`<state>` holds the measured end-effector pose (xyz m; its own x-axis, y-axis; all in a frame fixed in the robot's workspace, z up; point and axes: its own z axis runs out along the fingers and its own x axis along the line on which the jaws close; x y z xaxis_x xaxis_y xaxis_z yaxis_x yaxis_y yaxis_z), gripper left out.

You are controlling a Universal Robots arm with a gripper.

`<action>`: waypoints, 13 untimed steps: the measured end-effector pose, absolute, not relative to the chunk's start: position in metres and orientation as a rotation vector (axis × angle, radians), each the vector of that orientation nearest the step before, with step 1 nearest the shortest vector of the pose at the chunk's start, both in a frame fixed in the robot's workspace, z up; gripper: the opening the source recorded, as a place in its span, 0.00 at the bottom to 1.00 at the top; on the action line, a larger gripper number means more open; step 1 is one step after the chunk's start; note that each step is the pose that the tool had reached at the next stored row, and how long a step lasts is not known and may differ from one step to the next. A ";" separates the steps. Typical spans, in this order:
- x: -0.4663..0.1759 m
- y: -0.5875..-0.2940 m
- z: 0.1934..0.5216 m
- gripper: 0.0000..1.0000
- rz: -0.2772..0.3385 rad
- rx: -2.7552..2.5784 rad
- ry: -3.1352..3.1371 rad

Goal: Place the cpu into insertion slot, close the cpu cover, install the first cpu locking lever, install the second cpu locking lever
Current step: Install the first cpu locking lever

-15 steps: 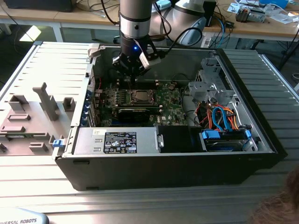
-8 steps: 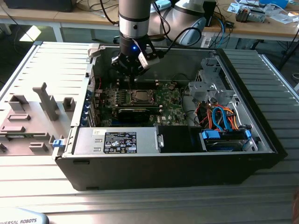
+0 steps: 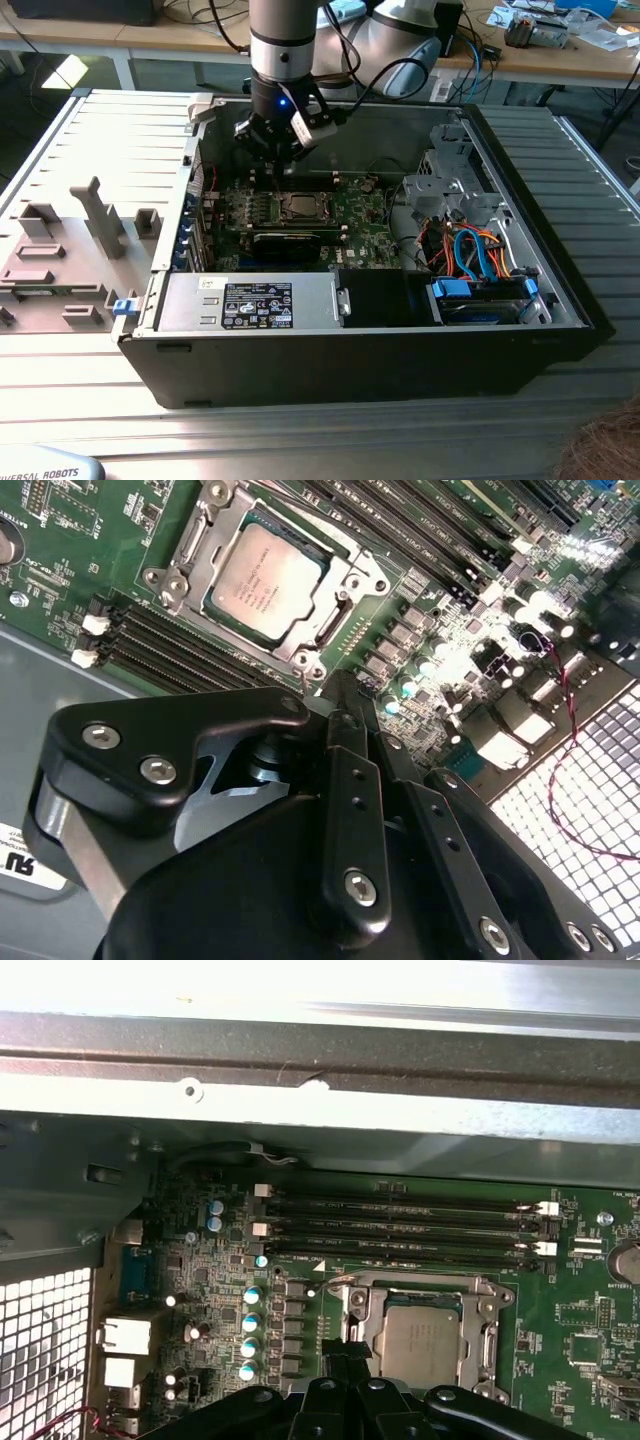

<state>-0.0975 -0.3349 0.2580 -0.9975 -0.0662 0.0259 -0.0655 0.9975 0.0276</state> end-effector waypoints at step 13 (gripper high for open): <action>-0.101 -0.335 0.258 0.11 -0.042 0.102 -3.113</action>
